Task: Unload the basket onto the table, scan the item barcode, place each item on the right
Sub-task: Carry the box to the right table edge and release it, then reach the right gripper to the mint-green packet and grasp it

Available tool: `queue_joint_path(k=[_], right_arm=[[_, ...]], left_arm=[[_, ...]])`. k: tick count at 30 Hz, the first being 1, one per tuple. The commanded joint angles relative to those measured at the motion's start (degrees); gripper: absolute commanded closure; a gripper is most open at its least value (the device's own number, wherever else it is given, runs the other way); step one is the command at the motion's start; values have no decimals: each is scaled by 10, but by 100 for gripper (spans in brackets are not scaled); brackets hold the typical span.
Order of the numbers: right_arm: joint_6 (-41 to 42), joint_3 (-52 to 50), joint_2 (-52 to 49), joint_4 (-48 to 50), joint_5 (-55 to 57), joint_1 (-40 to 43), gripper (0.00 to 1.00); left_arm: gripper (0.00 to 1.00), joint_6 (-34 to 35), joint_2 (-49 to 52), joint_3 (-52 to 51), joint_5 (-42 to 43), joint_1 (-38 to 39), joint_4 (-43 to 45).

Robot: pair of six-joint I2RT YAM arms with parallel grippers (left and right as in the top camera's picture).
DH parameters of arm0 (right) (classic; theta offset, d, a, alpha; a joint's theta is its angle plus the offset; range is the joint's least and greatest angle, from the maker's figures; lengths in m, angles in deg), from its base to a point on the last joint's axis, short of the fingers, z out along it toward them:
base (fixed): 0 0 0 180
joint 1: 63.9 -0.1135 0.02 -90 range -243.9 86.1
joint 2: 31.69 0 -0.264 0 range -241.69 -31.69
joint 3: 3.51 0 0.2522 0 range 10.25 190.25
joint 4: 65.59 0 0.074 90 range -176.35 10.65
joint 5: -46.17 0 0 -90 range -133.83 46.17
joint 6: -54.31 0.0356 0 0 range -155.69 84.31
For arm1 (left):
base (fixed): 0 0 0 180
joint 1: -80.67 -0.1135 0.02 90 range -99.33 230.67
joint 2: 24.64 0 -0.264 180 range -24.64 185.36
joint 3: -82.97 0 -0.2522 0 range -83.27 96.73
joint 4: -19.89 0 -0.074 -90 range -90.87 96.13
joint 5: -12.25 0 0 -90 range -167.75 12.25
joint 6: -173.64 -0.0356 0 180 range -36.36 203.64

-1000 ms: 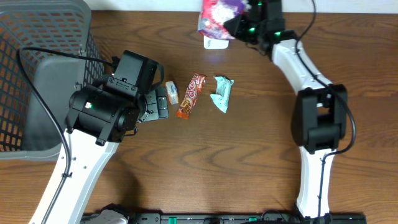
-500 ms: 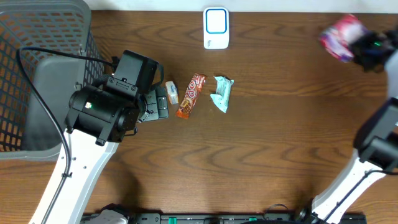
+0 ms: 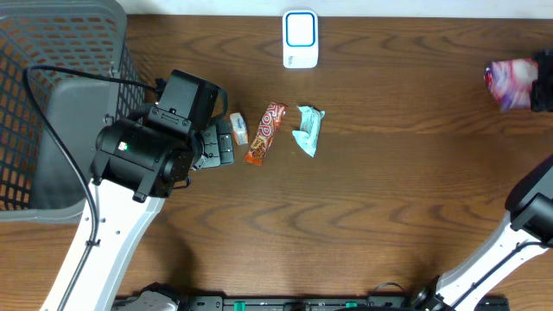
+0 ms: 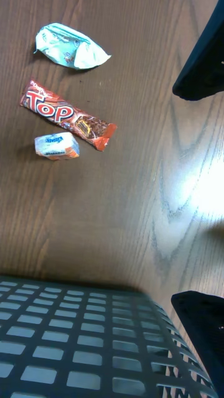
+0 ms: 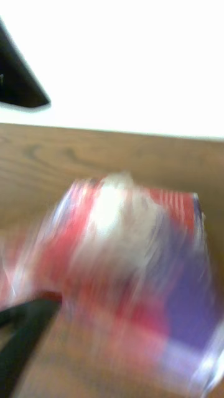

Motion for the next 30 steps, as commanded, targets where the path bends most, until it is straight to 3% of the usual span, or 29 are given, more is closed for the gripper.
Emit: queue_joint_path(k=[1, 4, 8, 12, 15, 20, 21, 24, 25, 27, 30], right_arm=[[-53, 0, 15, 7, -110, -23, 1], [-66, 0, 15, 3, -209, -46, 1], [-158, 0, 15, 3, -386, -110, 1], [-249, 0, 15, -50, -420, -178, 1], [-300, 0, 15, -134, -343, -235, 1], [-300, -2, 15, -254, -113, -340, 1], [-301, -2, 15, -264, -89, -355, 1], [-319, -2, 15, -287, -11, -428, 19], [-319, -2, 15, -288, 10, -448, 21], [-319, -2, 15, -287, 55, -483, 16], [-319, 5, 15, -289, 156, -531, 18]], left_arm=[[2, 1, -2, 3, -1, -2, -1], [2, 1, -2, 3, -1, -2, 0], [2, 1, -2, 3, -1, -2, 0], [2, 1, -2, 3, -1, -2, 0], [2, 1, -2, 3, -1, -2, -1], [2, 1, -2, 3, -1, -2, 0], [2, 1, -2, 3, -1, -2, -1], [2, 1, -2, 3, -1, -2, 0], [2, 1, -2, 3, -1, -2, -1], [2, 1, -2, 3, -1, -2, -1], [2, 1, -2, 3, -1, -2, 0]])
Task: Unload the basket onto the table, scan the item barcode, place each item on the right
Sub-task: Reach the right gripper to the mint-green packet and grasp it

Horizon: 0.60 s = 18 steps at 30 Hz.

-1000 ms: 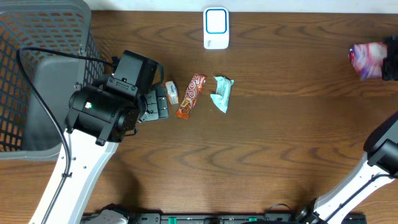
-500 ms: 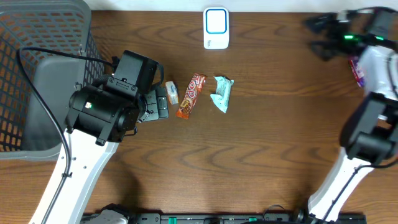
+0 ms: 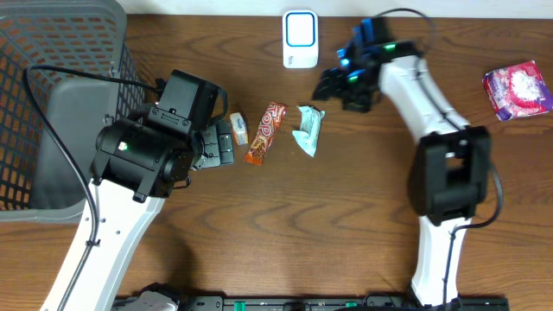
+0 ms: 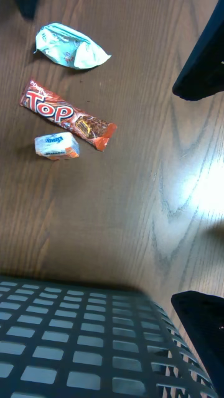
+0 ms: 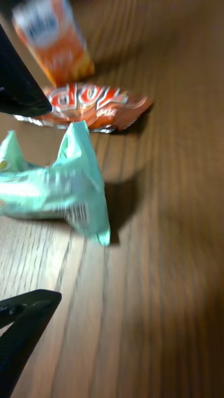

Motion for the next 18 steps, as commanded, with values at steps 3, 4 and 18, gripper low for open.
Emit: queue_joint_path(k=[3, 4, 18], right_arm=[[-14, 31, 15, -32, 273, -93, 28], [-14, 36, 15, -40, 301, -107, 30], [79, -33, 11, -26, 365, -217, 42]], left_arm=[[2, 1, -2, 3, -1, -2, 0], [2, 1, -2, 3, -1, -2, -1], [2, 1, -2, 3, -1, -2, 0]])
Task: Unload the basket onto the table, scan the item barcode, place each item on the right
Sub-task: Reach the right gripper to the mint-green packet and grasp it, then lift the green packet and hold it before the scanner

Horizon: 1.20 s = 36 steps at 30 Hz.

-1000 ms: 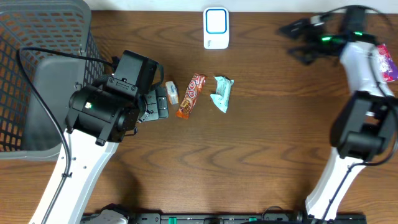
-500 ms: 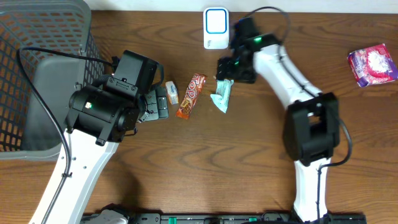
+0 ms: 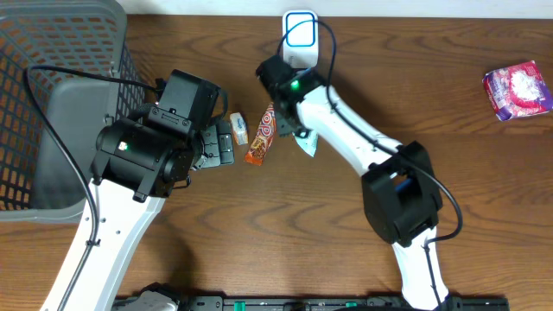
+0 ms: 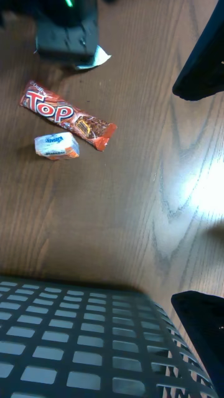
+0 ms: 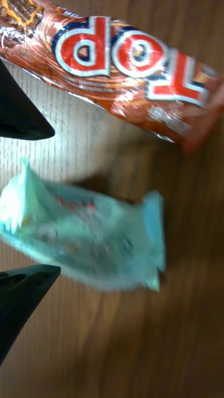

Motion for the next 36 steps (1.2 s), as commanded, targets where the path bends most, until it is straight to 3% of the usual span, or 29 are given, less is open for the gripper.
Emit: queue_joint_path(k=[1, 4, 7, 15, 21, 23, 29, 32, 36], right_arm=[[43, -34, 10, 14, 30, -15, 48], [71, -49, 10, 14, 80, -16, 51], [77, -65, 10, 14, 120, -15, 44], [76, -133, 10, 56, 140, 2, 43], [-6, -151, 10, 81, 138, 30, 55], [-28, -150, 10, 80, 132, 41, 63], [-57, -111, 14, 41, -5, 85, 86], [-79, -64, 14, 12, -113, 114, 85], [-121, 0, 14, -59, -189, 151, 74]], left_arm=[[2, 1, -2, 3, -1, -2, 0], [2, 1, -2, 3, -1, -2, 0], [2, 1, -2, 3, -1, -2, -1], [2, 1, -2, 3, -1, -2, 0], [2, 1, -2, 3, -1, -2, 0], [3, 1, -2, 3, -1, -2, -1], [2, 1, -2, 3, -1, -2, 0], [2, 1, -2, 3, -1, -2, -1], [2, 1, -2, 3, -1, -2, -1]])
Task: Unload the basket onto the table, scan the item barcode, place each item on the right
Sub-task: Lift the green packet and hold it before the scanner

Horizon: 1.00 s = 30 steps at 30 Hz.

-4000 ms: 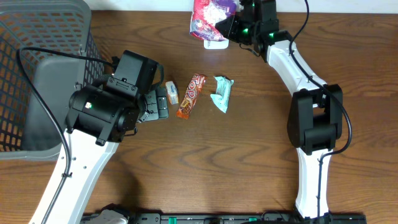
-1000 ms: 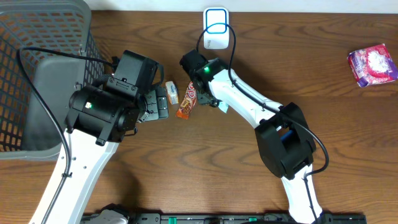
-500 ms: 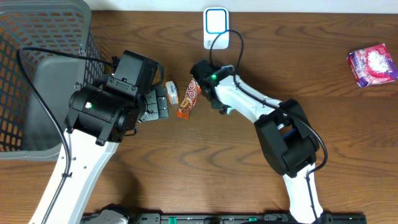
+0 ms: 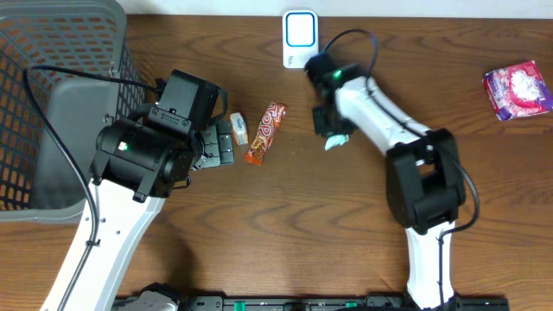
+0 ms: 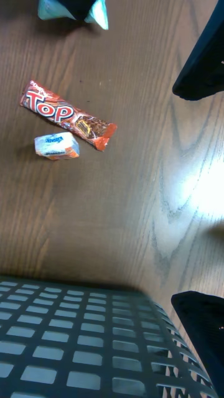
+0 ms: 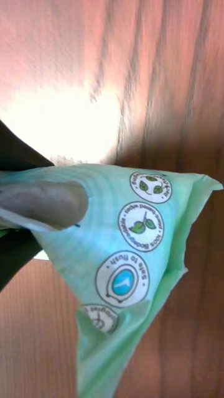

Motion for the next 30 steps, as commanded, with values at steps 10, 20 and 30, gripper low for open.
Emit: queue_joint_path(k=[10, 20, 30], right_arm=[[-103, 42, 9, -104, -117, 72, 44], [-87, 37, 9, -30, -147, 53, 54], [-68, 123, 9, -90, -149, 37, 51]], left_arm=[[2, 1, -2, 3, -1, -2, 0], [2, 1, -2, 3, -1, -2, -1], [2, 1, -2, 3, -1, -2, -1]])
